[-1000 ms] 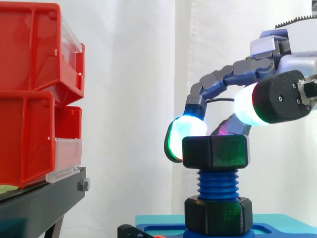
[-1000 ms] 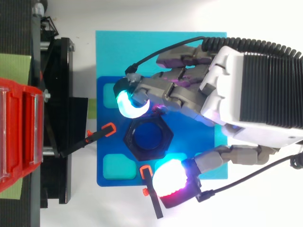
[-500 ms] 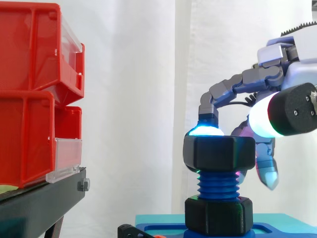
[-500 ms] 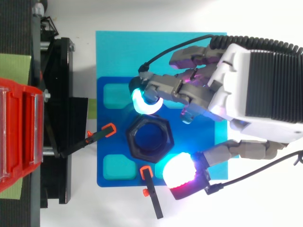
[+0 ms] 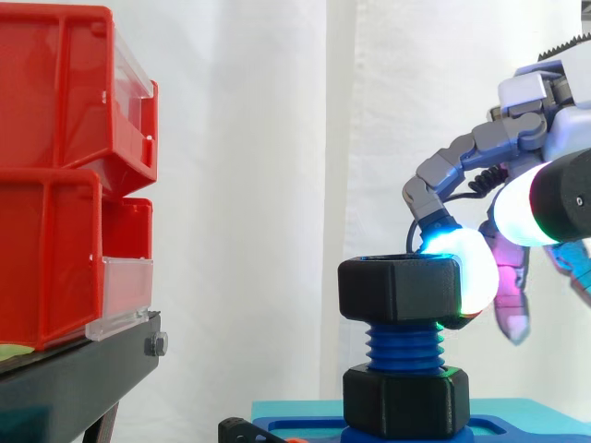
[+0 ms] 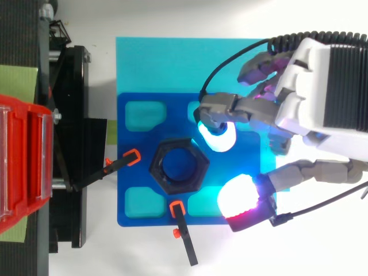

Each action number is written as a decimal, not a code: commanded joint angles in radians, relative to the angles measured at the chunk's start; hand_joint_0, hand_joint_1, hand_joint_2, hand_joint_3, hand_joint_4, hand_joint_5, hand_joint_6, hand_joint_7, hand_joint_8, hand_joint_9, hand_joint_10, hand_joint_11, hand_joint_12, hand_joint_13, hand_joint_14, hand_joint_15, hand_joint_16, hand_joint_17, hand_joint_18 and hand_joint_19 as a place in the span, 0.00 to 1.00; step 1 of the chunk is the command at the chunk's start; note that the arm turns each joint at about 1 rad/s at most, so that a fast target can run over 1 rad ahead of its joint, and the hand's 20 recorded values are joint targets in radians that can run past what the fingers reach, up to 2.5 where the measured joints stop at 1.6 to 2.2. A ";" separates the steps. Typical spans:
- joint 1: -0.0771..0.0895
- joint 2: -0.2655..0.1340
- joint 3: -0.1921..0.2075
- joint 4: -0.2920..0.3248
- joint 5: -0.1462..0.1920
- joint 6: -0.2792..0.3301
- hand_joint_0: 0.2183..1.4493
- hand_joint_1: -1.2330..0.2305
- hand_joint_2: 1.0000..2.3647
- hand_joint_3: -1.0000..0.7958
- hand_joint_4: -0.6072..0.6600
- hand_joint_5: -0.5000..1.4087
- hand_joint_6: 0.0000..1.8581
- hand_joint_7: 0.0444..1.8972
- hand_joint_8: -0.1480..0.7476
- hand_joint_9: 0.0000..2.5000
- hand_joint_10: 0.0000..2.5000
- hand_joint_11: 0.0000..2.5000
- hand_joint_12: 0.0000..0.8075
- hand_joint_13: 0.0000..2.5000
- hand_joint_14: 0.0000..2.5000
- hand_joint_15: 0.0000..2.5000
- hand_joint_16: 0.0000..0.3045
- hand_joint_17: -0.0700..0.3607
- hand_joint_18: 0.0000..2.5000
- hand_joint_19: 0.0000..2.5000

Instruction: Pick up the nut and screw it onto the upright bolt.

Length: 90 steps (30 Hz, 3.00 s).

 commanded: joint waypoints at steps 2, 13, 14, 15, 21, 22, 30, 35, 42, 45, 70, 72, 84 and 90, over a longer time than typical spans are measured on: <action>-0.001 0.029 -0.001 -0.034 0.000 -0.006 0.23 0.50 0.00 0.28 0.55 0.32 0.27 0.70 0.33 0.74 0.01 0.14 0.31 0.52 0.00 0.08 0.10 0.33 0.39 0.11; -0.018 0.061 0.079 -0.062 -0.027 -0.023 0.18 0.53 0.00 0.28 0.70 0.24 0.27 0.48 0.48 0.60 0.01 0.14 0.42 0.46 0.00 0.09 0.15 0.40 0.34 0.10; -0.018 0.059 0.079 -0.064 -0.034 -0.026 0.18 0.53 0.00 0.28 0.70 0.24 0.27 0.47 0.48 0.60 0.01 0.15 0.42 0.45 0.00 0.09 0.15 0.40 0.33 0.10; -0.020 0.059 0.079 -0.062 -0.043 -0.033 0.18 0.53 0.00 0.28 0.70 0.23 0.27 0.45 0.48 0.58 0.01 0.14 0.43 0.45 0.00 0.09 0.15 0.40 0.33 0.10; -0.018 0.032 0.079 -0.013 -0.053 -0.050 0.17 0.54 0.00 0.28 0.65 0.19 0.27 0.37 0.48 0.40 0.00 0.07 0.48 0.29 0.00 0.04 0.17 0.44 0.26 0.08; -0.017 0.023 0.079 -0.002 -0.056 -0.050 0.17 0.54 0.00 0.28 0.63 0.18 0.27 0.35 0.48 0.37 0.00 0.04 0.48 0.25 0.00 0.01 0.17 0.44 0.23 0.06; -0.015 -0.023 0.079 0.039 -0.076 -0.041 0.15 0.64 0.00 0.28 0.61 0.16 0.27 0.30 0.45 0.22 0.00 0.00 0.48 0.08 0.00 0.00 0.18 0.45 0.00 0.00; -0.014 -0.023 0.079 0.028 -0.077 -0.042 0.15 0.71 0.00 0.28 0.61 0.17 0.27 0.29 0.44 0.19 0.00 0.00 0.48 0.03 0.00 0.00 0.18 0.46 0.00 0.00; -0.015 -0.023 0.027 0.039 -0.080 -0.039 0.15 0.74 0.00 0.28 0.60 0.18 0.27 0.29 0.44 0.18 0.00 0.00 0.47 0.02 0.00 0.00 0.19 0.46 0.00 0.00; -0.017 -0.023 0.024 0.055 -0.083 -0.039 0.15 0.74 0.00 0.28 0.61 0.18 0.27 0.30 0.44 0.17 0.00 0.00 0.47 0.02 0.00 0.00 0.19 0.46 0.00 0.00; -0.006 -0.053 0.024 0.156 -0.096 -0.041 0.16 0.70 0.00 0.28 0.62 0.18 0.27 0.33 0.46 0.17 0.00 0.00 0.49 0.03 0.00 0.00 0.19 0.47 0.00 0.00; -0.004 -0.053 0.024 0.153 -0.096 -0.041 0.17 0.70 0.00 0.28 0.62 0.18 0.27 0.33 0.46 0.17 0.00 0.00 0.49 0.03 0.00 0.00 0.19 0.46 0.00 0.00; -0.003 -0.053 0.024 0.105 -0.105 -0.041 0.17 0.67 0.00 0.28 0.64 0.19 0.27 0.37 0.48 0.21 0.00 0.00 0.50 0.08 0.00 0.00 0.18 0.45 0.00 0.00; -0.003 -0.053 0.024 0.105 -0.108 -0.039 0.18 0.65 0.00 0.28 0.66 0.20 0.27 0.40 0.49 0.25 0.00 0.00 0.49 0.11 0.00 0.00 0.17 0.44 0.02 0.00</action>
